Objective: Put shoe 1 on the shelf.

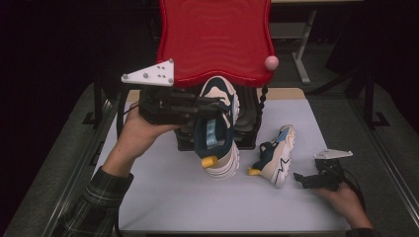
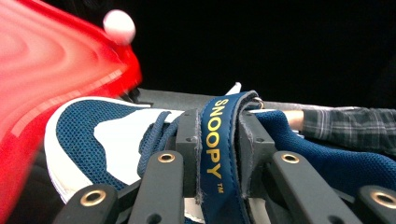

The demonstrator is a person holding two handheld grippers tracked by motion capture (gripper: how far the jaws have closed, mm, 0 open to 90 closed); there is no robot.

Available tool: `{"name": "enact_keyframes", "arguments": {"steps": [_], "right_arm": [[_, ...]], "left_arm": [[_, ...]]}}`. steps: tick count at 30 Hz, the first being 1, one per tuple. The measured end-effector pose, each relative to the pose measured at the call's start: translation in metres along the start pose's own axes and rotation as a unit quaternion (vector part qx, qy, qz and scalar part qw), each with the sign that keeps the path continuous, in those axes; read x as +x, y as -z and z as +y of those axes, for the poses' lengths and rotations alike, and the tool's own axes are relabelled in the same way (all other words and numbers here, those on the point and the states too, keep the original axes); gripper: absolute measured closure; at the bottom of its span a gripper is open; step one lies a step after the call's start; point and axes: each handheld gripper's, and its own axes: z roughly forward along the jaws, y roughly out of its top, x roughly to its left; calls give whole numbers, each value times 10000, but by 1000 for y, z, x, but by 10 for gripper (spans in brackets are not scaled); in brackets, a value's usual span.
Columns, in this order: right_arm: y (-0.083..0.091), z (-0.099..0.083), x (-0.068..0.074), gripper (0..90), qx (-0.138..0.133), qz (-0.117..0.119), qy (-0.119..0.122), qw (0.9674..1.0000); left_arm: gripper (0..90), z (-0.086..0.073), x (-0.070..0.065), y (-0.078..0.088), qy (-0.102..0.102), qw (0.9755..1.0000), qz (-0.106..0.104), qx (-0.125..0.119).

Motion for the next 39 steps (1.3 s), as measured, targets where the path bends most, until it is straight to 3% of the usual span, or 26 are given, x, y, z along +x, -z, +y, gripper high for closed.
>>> {"name": "enact_keyframes", "arguments": {"steps": [10,12,17,20,21,22,23,25,27,29,31,32,34,35,39], "right_arm": [[0,0,0,0,8,13,-7,10000],[0,0,0,0,16,9,-4,10000],[0,0,0,0,13,9,-6,10000],[0,0,0,0,14,13,-7,10000],[0,0,0,0,14,13,-7,10000],[0,0,0,0,14,12,-8,10000],[0,0,0,0,13,14,-9,10000],[0,0,0,0,12,17,-10,10000],[0,0,0,0,1,18,-14,10000],[0,0,0,0,2,19,-22,10000],[0,0,0,0,3,17,-17,10000],[0,0,0,0,3,17,-17,10000],[0,0,-1,0,1,21,-13,10000],[0,0,0,0,6,18,-28,10000],[0,0,0,0,4,16,-20,10000]], "left_arm": [[731,46,10,23,-314,9990,290,-96],[731,57,16,28,-388,9985,377,-112],[732,69,29,34,-453,9978,470,-85],[732,80,48,36,-538,9968,593,-11],[732,80,48,36,-538,9968,593,-11],[732,85,58,37,-553,9963,663,1],[732,85,58,37,-553,9963,663,1],[732,93,75,36,-630,9951,759,50],[732,96,81,36,-657,9947,784,72],[732,103,98,35,-710,9935,885,133],[732,107,111,35,-725,9927,949,183],[732,107,111,35,-725,9927,949,183],[732,110,124,35,-718,9919,1018,228],[732,113,137,34,-731,9910,1083,282],[732,119,160,34,-769,9898,1158,325]]}}
